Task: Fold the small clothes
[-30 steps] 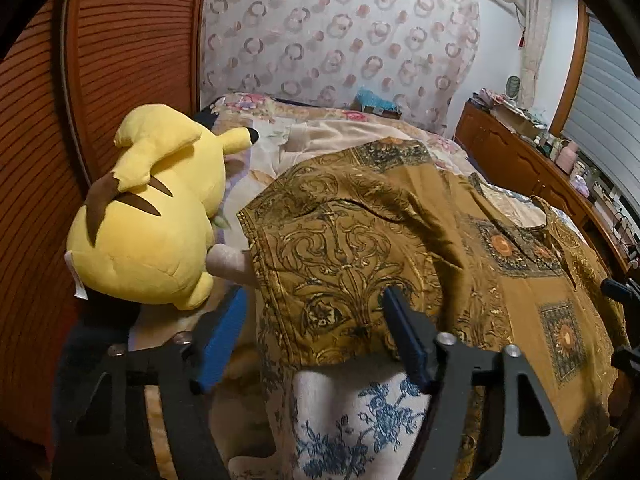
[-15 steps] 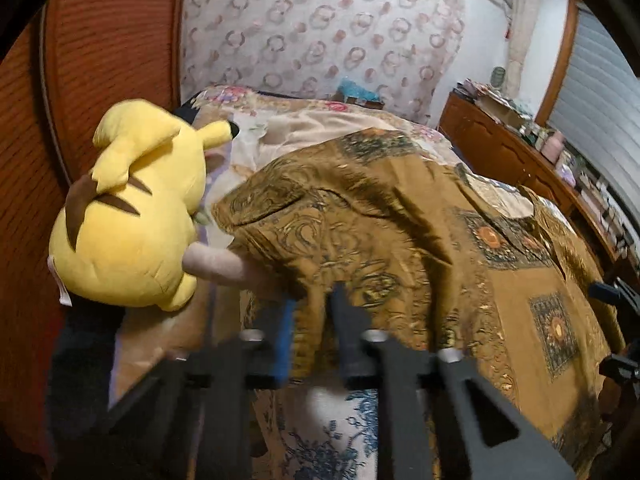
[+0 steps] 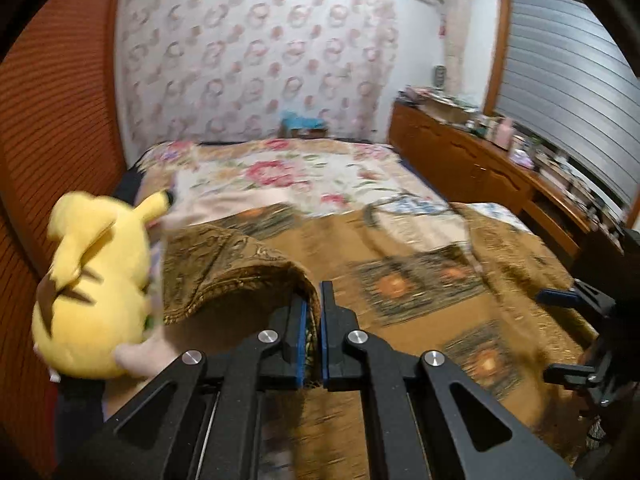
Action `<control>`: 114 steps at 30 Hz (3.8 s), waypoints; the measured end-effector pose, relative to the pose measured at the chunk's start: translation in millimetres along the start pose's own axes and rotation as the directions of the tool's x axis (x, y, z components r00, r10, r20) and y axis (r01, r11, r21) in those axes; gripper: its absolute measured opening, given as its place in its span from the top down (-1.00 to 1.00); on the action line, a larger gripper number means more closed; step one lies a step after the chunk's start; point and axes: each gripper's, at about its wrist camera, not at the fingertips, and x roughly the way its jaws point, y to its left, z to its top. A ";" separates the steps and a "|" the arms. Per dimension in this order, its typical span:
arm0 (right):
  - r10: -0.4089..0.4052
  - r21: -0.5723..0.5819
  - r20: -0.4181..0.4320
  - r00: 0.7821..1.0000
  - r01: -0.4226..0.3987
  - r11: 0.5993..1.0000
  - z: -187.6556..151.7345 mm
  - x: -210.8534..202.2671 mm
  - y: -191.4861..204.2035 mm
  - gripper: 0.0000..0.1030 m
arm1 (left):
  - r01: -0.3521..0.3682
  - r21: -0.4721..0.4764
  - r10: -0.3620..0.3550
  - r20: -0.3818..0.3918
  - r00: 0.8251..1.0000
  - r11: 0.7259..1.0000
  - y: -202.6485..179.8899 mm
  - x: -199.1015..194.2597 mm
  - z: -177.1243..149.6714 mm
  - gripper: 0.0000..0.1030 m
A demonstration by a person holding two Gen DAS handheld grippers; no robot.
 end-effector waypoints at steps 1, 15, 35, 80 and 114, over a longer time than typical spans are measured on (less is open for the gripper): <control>-0.003 0.007 0.004 1.000 0.003 1.000 -0.6 -1.9 -2.4 -1.00 | 0.014 0.014 -0.014 -0.002 1.000 1.000 -8.8 0.7 2.3 0.89; -0.045 0.081 0.010 0.999 0.044 0.996 -10.0 -6.3 -14.1 -1.00 | 0.014 0.118 -0.011 -0.025 1.000 0.993 -62.6 -5.4 -4.4 0.20; -0.095 0.123 -0.007 0.995 0.095 0.988 -13.8 -18.0 -31.4 -1.00 | -0.072 0.022 0.075 -0.163 0.984 0.997 -21.9 64.4 -18.2 -0.07; -0.145 0.202 -0.006 0.989 0.144 0.969 -33.1 -55.0 -74.4 -1.00 | 0.062 0.130 -0.040 -0.168 0.985 0.990 -105.0 81.6 22.1 0.04; -0.358 0.284 -0.244 0.901 0.420 0.862 -73.9 -123.9 -197.7 -0.57 | 0.018 0.163 0.023 -0.249 0.968 0.986 -105.5 109.5 -38.3 -0.60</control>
